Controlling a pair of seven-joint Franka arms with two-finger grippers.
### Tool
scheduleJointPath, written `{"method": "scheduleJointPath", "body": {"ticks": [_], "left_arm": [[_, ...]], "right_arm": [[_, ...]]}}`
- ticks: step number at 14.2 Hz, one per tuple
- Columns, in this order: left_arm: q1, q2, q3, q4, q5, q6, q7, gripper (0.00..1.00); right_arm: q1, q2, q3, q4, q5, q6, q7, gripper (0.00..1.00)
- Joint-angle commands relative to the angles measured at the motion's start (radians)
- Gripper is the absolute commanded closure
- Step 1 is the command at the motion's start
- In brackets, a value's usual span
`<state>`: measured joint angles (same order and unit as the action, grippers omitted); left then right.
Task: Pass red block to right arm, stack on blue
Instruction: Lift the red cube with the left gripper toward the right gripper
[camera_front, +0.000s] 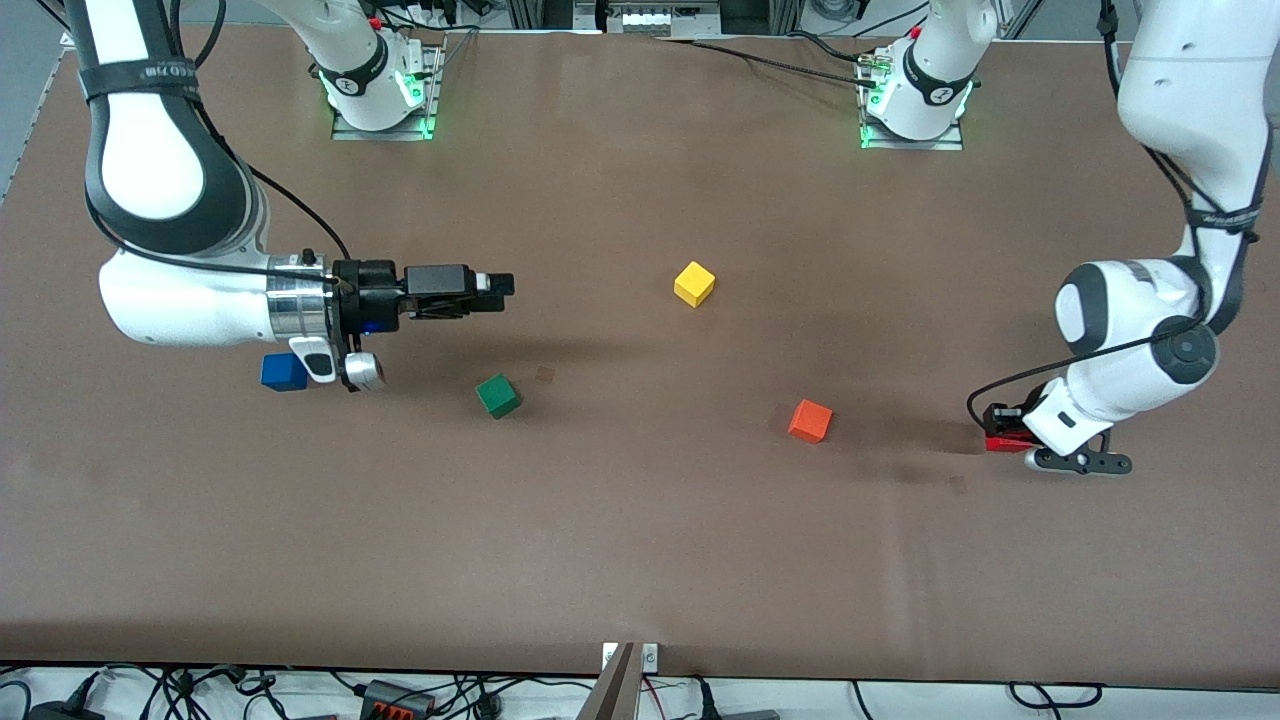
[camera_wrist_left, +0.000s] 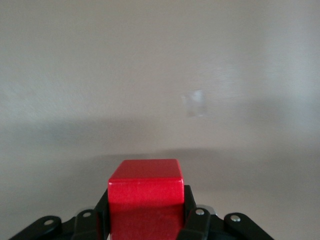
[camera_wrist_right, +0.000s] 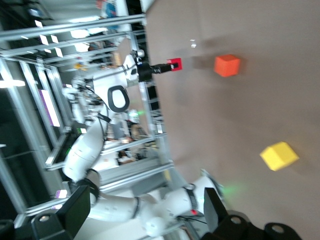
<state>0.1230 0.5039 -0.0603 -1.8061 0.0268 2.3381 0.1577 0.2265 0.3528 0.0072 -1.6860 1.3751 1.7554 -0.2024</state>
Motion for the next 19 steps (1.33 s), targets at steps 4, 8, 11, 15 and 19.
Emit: {"method": "scheduleJointPath", "body": {"ticks": [4, 8, 11, 15, 19], "left_arm": [[0.014, -0.154, -0.099, 0.074, -0.042, -0.279, 0.186, 0.74], [0.014, -0.223, -0.153, 0.083, -0.267, -0.322, 0.389, 0.74], [0.012, -0.217, -0.151, 0.082, -0.581, -0.426, 0.615, 0.78], [0.001, -0.213, -0.174, 0.083, -0.847, -0.497, 0.797, 0.78], [-0.017, -0.182, -0.263, 0.125, -1.080, -0.543, 1.093, 0.82]], "right_arm": [[0.017, 0.040, -0.006, -0.008, 0.190, -0.008, -0.121, 0.00], [0.016, 0.041, -0.004, -0.029, 0.191, -0.017, -0.184, 0.00], [0.014, 0.040, -0.004, -0.029, 0.194, -0.017, -0.184, 0.00], [0.014, 0.043, -0.006, -0.035, 0.194, -0.027, -0.183, 0.00], [0.011, 0.066, -0.004, -0.040, 0.260, -0.063, -0.184, 0.00]]}}
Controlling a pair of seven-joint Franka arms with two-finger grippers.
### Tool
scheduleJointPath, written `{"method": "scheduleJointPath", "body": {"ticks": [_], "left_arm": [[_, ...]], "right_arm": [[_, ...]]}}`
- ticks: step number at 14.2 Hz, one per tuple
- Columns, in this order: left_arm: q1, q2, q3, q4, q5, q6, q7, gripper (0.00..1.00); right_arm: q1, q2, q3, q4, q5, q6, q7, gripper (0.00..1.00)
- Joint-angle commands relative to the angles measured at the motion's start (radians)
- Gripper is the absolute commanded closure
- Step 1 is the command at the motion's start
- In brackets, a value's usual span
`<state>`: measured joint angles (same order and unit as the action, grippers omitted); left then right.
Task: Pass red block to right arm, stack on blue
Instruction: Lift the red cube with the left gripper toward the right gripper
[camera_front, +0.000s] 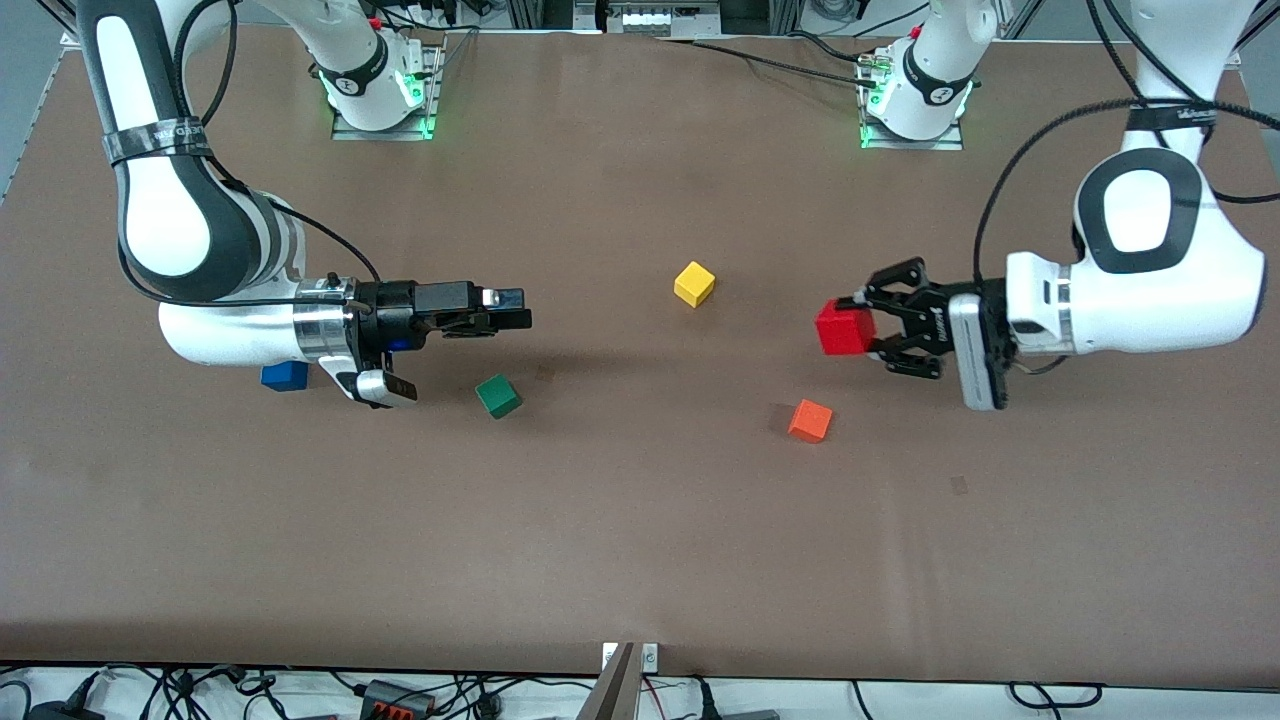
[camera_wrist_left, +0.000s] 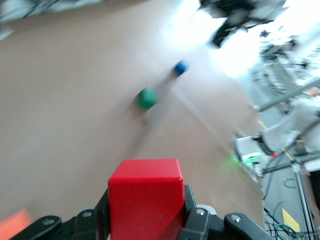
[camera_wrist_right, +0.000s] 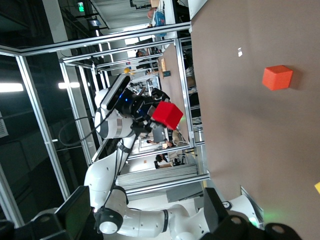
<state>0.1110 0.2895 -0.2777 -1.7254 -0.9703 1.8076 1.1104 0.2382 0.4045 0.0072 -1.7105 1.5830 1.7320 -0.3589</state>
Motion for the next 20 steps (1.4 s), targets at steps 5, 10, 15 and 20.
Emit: {"method": "scheduleJointPath", "body": {"ticks": [5, 10, 15, 20], "left_arm": [[-0.092, 0.149, -0.092, 0.084, -0.463, 0.125, 0.665, 0.86], [-0.235, 0.243, -0.092, 0.075, -0.805, 0.249, 1.052, 0.90], [-0.358, 0.258, -0.092, 0.079, -1.054, 0.389, 1.201, 0.91], [-0.363, 0.258, -0.092, 0.086, -1.070, 0.395, 1.224, 0.91]], "right_arm": [[0.003, 0.028, -0.004, -0.014, 0.083, -0.051, -0.015, 0.00], [0.013, 0.043, -0.004, -0.008, 0.084, -0.063, -0.012, 0.00], [0.027, 0.066, -0.004, -0.008, 0.084, -0.063, -0.011, 0.00], [0.047, 0.082, -0.006, 0.006, 0.081, -0.051, -0.009, 0.00]]}}
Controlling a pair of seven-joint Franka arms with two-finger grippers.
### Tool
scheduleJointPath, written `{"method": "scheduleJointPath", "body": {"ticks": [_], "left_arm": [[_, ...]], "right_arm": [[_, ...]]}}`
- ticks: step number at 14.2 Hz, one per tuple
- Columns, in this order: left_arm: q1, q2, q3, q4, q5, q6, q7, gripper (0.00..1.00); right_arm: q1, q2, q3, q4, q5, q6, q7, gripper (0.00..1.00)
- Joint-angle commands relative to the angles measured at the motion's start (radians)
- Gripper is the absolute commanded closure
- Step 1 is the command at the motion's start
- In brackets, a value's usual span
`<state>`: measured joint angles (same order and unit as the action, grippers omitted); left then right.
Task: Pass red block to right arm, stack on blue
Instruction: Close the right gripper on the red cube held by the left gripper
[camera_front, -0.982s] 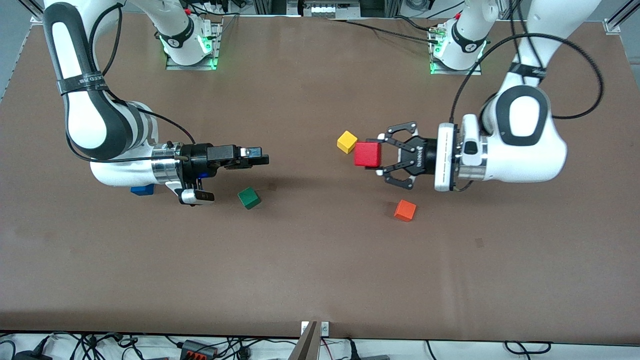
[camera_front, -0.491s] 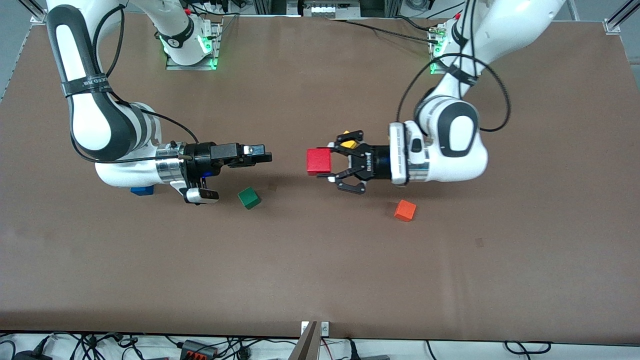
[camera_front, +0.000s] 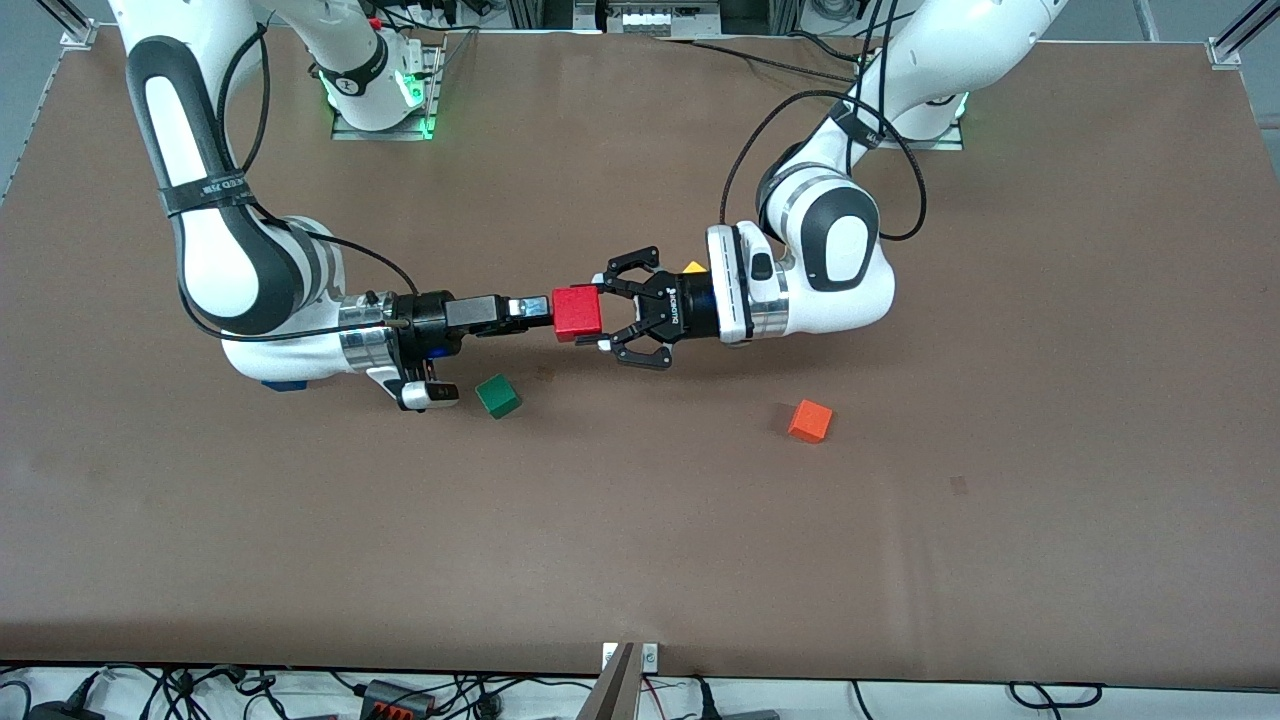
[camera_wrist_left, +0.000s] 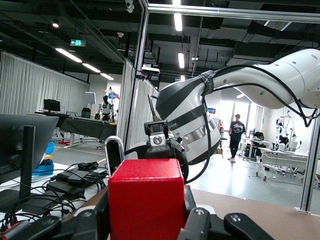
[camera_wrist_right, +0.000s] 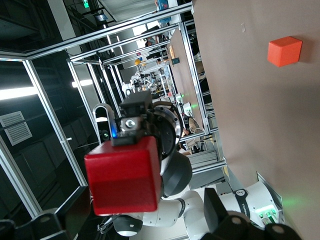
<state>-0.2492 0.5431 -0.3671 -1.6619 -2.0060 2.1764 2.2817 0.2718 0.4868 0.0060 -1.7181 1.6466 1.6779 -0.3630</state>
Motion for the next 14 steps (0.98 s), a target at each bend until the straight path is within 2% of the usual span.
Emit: {"method": "scheduleJointPath", "body": {"ticks": [1, 5, 9, 14], "left_arm": [[-0.001, 0.003, -0.003, 0.022, -0.037, 0.026, 0.050, 0.91], [-0.013, 0.004, -0.003, 0.018, -0.066, 0.028, 0.054, 0.91], [-0.018, 0.005, -0.003, 0.016, -0.066, 0.029, 0.055, 0.90], [-0.019, 0.005, -0.003, 0.016, -0.066, 0.029, 0.053, 0.90]], "right_arm": [[0.015, 0.000, -0.004, 0.020, 0.018, 0.005, 0.004, 0.00], [0.023, 0.001, -0.004, 0.063, 0.013, 0.014, 0.085, 0.00], [0.058, 0.007, -0.006, 0.094, 0.006, 0.081, 0.090, 0.00], [0.063, 0.024, -0.007, 0.141, -0.102, 0.103, 0.090, 0.02]]}}
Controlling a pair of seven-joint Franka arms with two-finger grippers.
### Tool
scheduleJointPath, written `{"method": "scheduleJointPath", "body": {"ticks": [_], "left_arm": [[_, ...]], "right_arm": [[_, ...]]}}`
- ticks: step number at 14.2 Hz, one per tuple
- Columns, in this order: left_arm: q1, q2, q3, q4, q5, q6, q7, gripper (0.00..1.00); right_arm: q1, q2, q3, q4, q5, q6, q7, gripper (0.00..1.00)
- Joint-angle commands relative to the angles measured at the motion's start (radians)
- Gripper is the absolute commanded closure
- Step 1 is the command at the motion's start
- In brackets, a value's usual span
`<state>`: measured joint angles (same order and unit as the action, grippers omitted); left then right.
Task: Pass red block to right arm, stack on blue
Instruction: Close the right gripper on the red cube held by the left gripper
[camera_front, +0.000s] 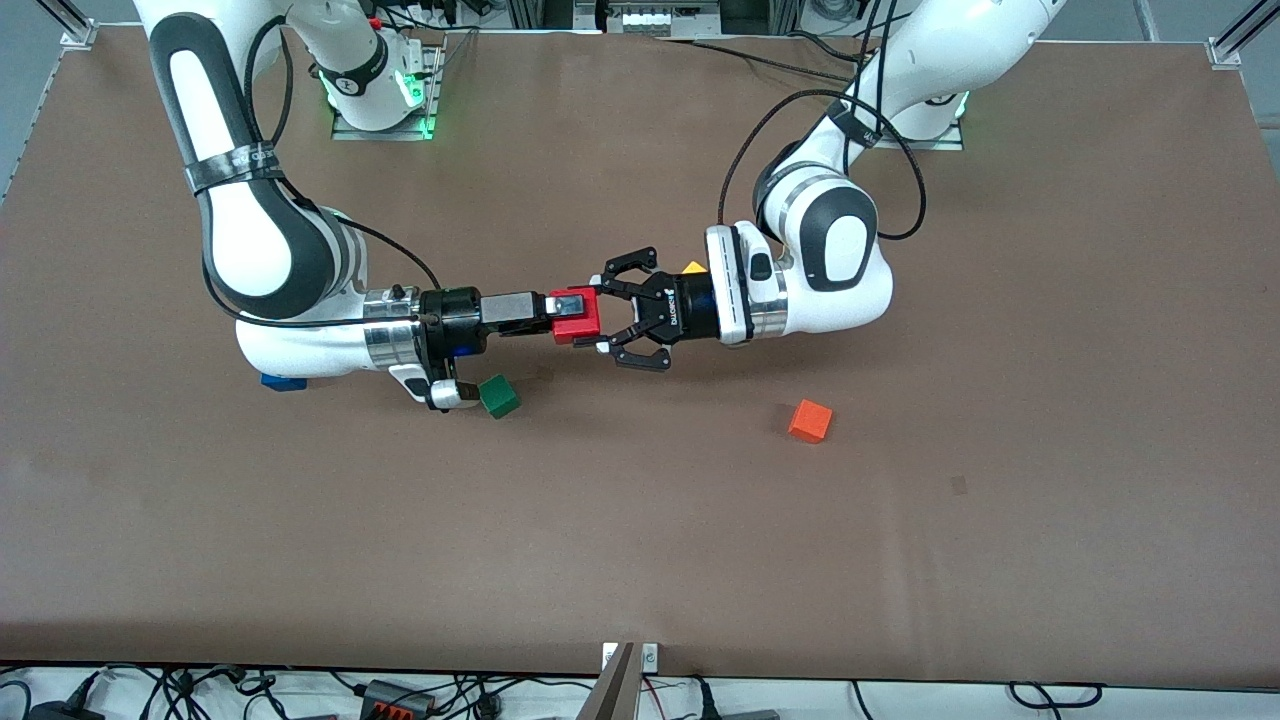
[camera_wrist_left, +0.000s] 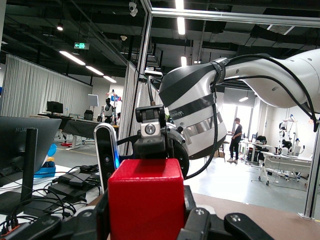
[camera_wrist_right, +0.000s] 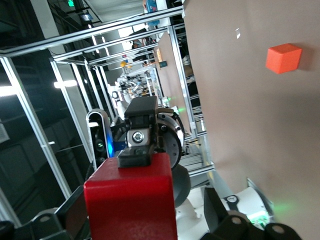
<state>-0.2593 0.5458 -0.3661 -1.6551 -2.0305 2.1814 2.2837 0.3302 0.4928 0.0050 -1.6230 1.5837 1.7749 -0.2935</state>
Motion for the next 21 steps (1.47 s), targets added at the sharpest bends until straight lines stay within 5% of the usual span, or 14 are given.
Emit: {"method": "scheduleJointPath", "body": {"ticks": [1, 8, 12, 16, 17, 18, 19, 21], "left_arm": [[-0.009, 0.002, -0.004, 0.009, -0.042, 0.024, 0.051, 0.90], [-0.006, 0.002, -0.004, 0.009, -0.040, 0.024, 0.045, 0.90], [-0.003, 0.000, -0.004, 0.009, -0.040, 0.023, 0.040, 0.90], [-0.003, 0.000, -0.004, 0.009, -0.040, 0.023, 0.040, 0.90], [-0.003, 0.000, -0.004, 0.008, -0.040, 0.023, 0.042, 0.82], [-0.003, 0.000, -0.004, 0.009, -0.036, 0.021, 0.052, 0.26], [-0.003, -0.001, -0.004, 0.008, -0.034, 0.021, 0.053, 0.00], [0.000, -0.007, -0.004, 0.002, -0.033, 0.018, 0.049, 0.00]], "right_arm": [[0.003, 0.018, -0.008, 0.046, -0.039, 0.006, 0.022, 0.03], [0.003, 0.018, -0.008, 0.048, -0.031, 0.006, 0.028, 0.17], [-0.002, 0.020, -0.008, 0.048, -0.031, -0.002, 0.017, 0.98], [0.000, 0.018, -0.007, 0.048, -0.031, -0.003, 0.016, 1.00], [0.000, 0.018, -0.007, 0.048, -0.031, -0.003, 0.013, 1.00], [0.000, 0.018, -0.007, 0.048, -0.031, -0.003, 0.011, 1.00], [0.000, 0.018, -0.007, 0.048, -0.031, -0.003, 0.011, 1.00], [-0.002, 0.018, -0.007, 0.060, -0.031, -0.003, 0.011, 1.00]]}}
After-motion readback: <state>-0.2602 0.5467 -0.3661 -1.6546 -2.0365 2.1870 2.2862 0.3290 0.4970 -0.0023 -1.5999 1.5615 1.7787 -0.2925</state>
